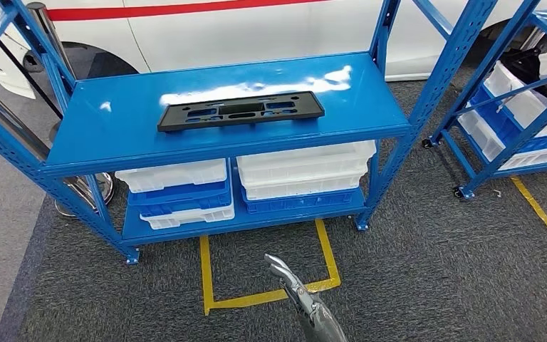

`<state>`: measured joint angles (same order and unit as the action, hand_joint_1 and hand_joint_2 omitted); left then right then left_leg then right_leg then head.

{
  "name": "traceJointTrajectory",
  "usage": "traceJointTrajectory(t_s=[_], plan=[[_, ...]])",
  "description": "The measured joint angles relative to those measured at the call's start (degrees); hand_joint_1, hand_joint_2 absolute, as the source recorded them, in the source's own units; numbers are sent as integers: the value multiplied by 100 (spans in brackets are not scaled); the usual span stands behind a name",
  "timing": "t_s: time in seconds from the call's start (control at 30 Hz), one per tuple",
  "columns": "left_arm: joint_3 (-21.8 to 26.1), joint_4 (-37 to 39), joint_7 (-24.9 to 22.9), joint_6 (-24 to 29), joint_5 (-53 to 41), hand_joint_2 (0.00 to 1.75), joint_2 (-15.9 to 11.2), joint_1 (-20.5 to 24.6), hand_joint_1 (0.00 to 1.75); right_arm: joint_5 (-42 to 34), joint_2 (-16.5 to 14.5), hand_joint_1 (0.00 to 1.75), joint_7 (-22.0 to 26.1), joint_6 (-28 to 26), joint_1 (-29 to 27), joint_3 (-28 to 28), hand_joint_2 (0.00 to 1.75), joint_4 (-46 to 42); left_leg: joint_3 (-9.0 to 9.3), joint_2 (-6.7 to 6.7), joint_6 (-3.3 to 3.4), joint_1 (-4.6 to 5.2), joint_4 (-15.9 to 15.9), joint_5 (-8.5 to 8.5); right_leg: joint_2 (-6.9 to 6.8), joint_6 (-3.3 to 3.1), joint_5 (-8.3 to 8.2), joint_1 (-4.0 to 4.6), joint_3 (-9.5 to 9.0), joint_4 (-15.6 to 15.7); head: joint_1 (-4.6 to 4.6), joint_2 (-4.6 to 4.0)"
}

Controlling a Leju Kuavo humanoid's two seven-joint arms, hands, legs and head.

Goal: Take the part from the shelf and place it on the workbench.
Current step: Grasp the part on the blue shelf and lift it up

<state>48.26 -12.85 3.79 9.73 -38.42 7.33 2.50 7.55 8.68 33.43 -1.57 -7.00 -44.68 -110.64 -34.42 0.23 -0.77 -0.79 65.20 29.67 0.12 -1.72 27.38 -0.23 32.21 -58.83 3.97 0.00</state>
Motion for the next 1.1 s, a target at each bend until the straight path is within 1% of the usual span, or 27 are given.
traceJointTrajectory(t_s=[0.03,0.07,0.17,0.23,0.27,0.3,0.33,0.37,0.4,0.43,0.47,0.5,0.53,0.57,0.63,0.7,0.73,0.77,0.8,0.87,0.9,0.93,0.97,1.0,1.03,1.07,1.1], plan=[[9,-1,3,-1,0,0,0,4,0,5,0,0,-1,3,1,0,0,0,161,-3,18,7,-344,-123,4,25,20,8,1,-26,1,0],[15,-1,7,-2,0,0,0,8,0,11,0,0,-3,5,2,0,0,0,263,-8,42,13,-562,-178,5,54,32,17,5,-44,1,0],[24,0,14,-5,3,0,2,4,0,27,0,0,-5,8,2,0,0,-3,299,-16,143,27,-667,-191,9,144,35,30,11,-47,3,0],[29,-1,15,-11,12,0,2,3,0,37,0,0,-8,8,2,0,0,-9,319,-11,216,14,-714,-220,8,206,136,15,63,-183,4,0],[32,-2,15,-18,16,0,2,5,0,40,1,0,-10,8,2,0,0,-12,328,-8,248,4,-736,-232,7,232,271,4,166,-407,5,0],[37,-2,16,-26,19,0,1,6,0,43,1,0,-12,8,1,0,0,-12,330,-5,268,7,-739,-231,5,252,444,-6,328,-739,6,0],[44,-2,16,-34,21,0,-1,6,0,45,2,0,-13,8,-1,0,0,-12,329,-2,283,11,-737,-226,4,267,617,-13,531,-1133,5,0],[52,-2,17,-42,23,0,-2,6,0,47,3,0,-14,8,-3,0,0,-11,330,0,289,15,-735,-219,3,277,725,-20,713,-1469,5,0],[60,-2,17,-48,25,0,-2,6,0,49,4,0,-15,8,-5,0,0,-11,338,0,290,18,-732,-209,3,280,723,-24,816,-1636,4,0],[67,-2,19,-54,26,0,-2,6,0,51,5,0,-16,8,-5,0,0,-12,354,-1,285,18,-730,-195,3,275,607,-25,812,-1583,5,0],[72,-1,20,-59,27,0,-1,5,0,53,6,0,-16,8,-5,0,0,-13,379,-3,275,18,-730,-177,2,262,402,-26,694,-1308,5,0],[75,-1,20,-62,27,0,0,2,0,55,7,0,-16,8,-5,0,0,-13,409,-6,261,18,-730,-157,1,241,174,-24,513,-914,5,0],[76,0,22,-66,27,0,2,1,0,56,8,0,-17,8,-3,0,0,-14,428,-8,236,27,-725,-130,-2,216,29,-9,333,-529,6,0],[77,0,23,-67,27,0,4,3,0,58,9,0,-18,8,-3,0,0,-16,439,-9,207,34,-724,-108,-5,191,-51,6,204,-251,5,0],[81,0,27,-68,28,0,5,9,0,60,12,0,-20,8,-4,0,0,-23,442,-8,146,43,-736,-72,-1,142,-22,42,120,-59,4,0],[90,0,30,-68,31,0,3,16,0,61,13,0,-21,8,-8,-1,0,-32,480,-3,87,40,-737,-33,16,82,-14,23,78,-18,3,0],[97,0,30,-68,33,0,2,20,0,61,13,0,-21,8,-8,-1,0,-36,470,-3,61,37,-655,23,15,47,-9,9,35,16,-2,0],[105,0,31,-69,34,0,0,24,0,62,13,0,-21,8,-7,-2,0,-40,390,-5,38,36,-456,130,9,12,-4,-7,-12,50,-6,0],[112,0,31,-72,35,0,-1,22,0,62,13,0,-21,8,-7,-3,0,-44,226,-9,24,26,-131,278,-2,-18,11,-7,-52,68,-10,0],[123,0,32,-78,35,0,0,13,0,62,13,0,-21,8,-7,-4,0,-44,-258,-9,-5,17,678,561,-10,-56,69,3,-107,74,-14,0],[129,0,32,-79,35,0,0,4,0,62,13,0,-21,8,-8,-4,0,-44,-447,-9,-14,14,932,574,-4,-62,107,9,-143,72,-14,0],[135,0,32,-79,35,0,0,-6,0,62,13,0,-21,8,-9,-5,0,-44,-536,-8,-17,13,976,465,6,-58,150,11,-191,71,-15,0],[143,0,31,-79,34,0,-1,-13,0,62,13,0,-21,8,-10,-5,0,-44,-503,-7,-14,13,783,243,15,-48,198,11,-256,70,-16,0],[150,0,31,-79,33,0,-2,-18,0,62,13,0,-21,8,-10,-7,0,-44,-382,-6,-1,12,414,-46,21,-32,254,10,-327,70,-16,0],[157,0,31,-79,33,0,-3,-23,0,62,13,0,-21,8,-9,-8,0,-44,-233,-5,18,21,39,-258,24,-7,315,17,-387,66,-14,0],[163,0,31,-79,33,0,-4,-22,0,62,14,0,-21,7,-9,-9,0,-44,-97,-5,48,31,-283,-378,25,24,375,24,-427,58,-14,0],[167,0,32,-79,33,0,-4,-19,0,62,14,0,-21,6,-8,-11,0,-45,-12,-5,83,44,-487,-408,23,56,421,27,-451,60,-11,0]])
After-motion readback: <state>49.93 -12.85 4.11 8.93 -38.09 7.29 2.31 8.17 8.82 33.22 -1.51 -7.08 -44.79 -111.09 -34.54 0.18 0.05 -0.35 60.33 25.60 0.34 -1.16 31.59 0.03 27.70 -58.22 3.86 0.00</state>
